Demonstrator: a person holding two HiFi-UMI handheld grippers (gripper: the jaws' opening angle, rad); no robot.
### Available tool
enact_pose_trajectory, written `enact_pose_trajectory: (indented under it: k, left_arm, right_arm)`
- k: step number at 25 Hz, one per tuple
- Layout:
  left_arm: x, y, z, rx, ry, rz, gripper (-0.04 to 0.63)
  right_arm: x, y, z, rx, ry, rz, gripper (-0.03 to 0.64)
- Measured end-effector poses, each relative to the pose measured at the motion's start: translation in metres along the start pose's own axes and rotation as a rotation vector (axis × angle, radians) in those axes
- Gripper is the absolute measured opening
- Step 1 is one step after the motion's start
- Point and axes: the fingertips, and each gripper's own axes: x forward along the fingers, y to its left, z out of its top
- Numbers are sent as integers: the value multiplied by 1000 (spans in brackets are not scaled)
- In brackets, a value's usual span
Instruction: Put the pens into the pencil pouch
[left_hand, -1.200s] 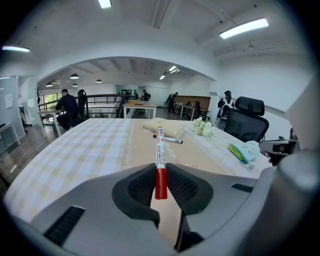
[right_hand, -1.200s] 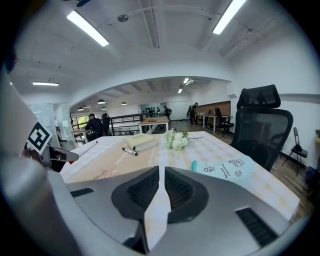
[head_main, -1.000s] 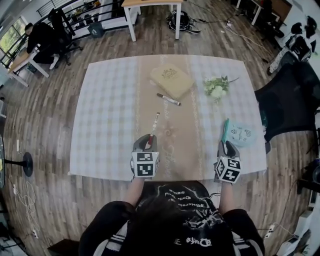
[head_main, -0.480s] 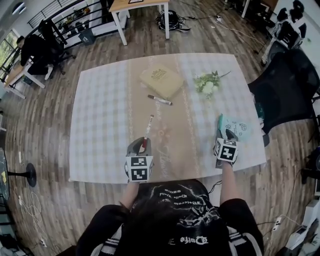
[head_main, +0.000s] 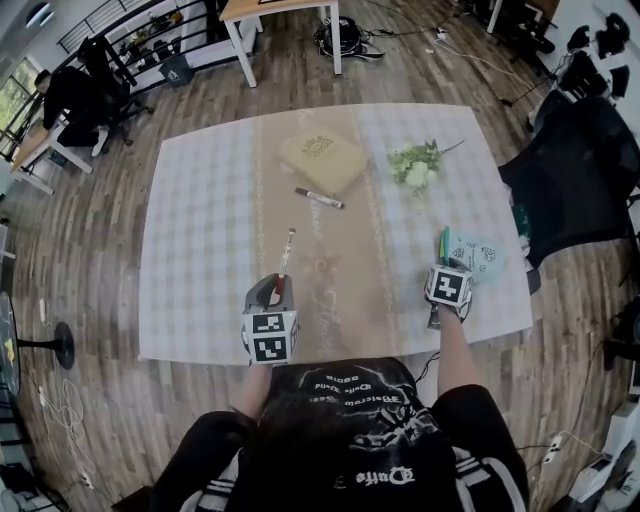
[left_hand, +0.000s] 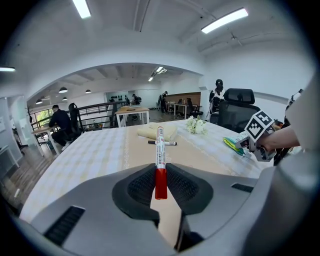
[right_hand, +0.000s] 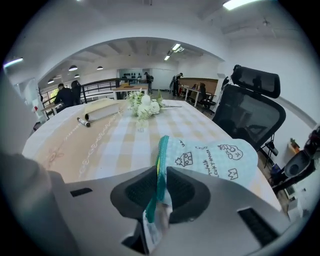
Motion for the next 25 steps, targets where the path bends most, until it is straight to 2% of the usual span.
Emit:
enact_pose_trajectory:
  k: [1,11,20,25]
  left_arm:
    - [0,-1,-1,-3,3,-2,81]
    - [7,-15,-4,-2,11,-39,81]
    - [12,-35,-9,39,16,-142,81]
    - [14,-51,-11,68,37,-216,81]
  right_arm:
    - [0,-2,0,15,-7,-3,64]
    - [-4,-6,0,64,-40,31,44]
    - [-20,-7,10,83,-121,60,34]
    - [-39,8,21,53,-167,94,29]
